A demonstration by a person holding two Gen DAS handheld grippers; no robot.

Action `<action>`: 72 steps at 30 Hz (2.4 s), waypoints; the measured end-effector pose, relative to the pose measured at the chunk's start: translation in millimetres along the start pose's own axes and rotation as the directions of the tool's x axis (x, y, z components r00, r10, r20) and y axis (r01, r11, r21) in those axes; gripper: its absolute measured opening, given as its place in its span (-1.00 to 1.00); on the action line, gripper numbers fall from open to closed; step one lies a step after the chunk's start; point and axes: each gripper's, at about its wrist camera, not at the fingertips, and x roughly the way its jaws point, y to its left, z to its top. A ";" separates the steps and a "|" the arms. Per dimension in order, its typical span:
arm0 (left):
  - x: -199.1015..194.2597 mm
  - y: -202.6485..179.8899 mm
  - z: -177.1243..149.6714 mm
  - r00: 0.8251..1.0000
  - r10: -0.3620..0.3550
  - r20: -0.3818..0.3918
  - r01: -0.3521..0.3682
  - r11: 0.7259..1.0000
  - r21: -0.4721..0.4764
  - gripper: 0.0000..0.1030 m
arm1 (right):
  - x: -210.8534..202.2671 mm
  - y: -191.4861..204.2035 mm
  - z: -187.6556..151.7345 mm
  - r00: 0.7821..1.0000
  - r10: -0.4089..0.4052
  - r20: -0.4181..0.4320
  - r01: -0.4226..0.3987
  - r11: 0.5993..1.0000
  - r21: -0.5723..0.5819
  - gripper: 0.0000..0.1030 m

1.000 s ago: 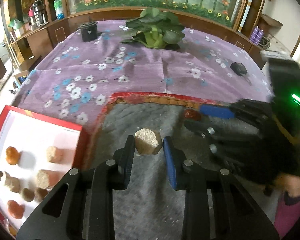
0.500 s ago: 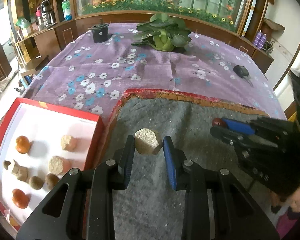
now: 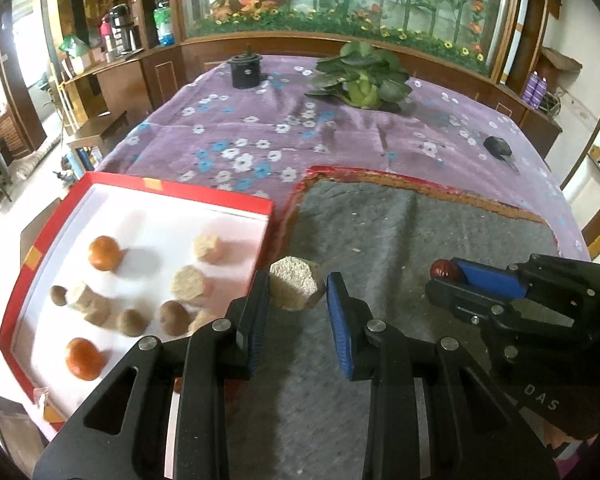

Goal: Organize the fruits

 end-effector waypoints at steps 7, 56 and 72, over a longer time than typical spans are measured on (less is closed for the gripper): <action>-11.1 31.6 -10.8 0.999 0.036 0.009 -0.036 0.999 -0.039 -0.45 | 8.6 36.0 7.9 1.000 0.029 -0.011 -0.029 0.998 -0.063 -0.62; 5.3 139.3 -37.4 0.972 0.229 -0.053 -0.235 0.949 -0.211 -0.10 | 129.9 126.9 82.3 0.984 0.118 -0.134 -0.140 0.976 -0.167 -0.40; -31.4 107.7 -39.0 0.968 0.240 0.075 -0.219 0.951 -0.217 -0.02 | 26.9 90.4 33.7 0.998 0.011 0.066 -0.006 0.998 -0.068 -0.08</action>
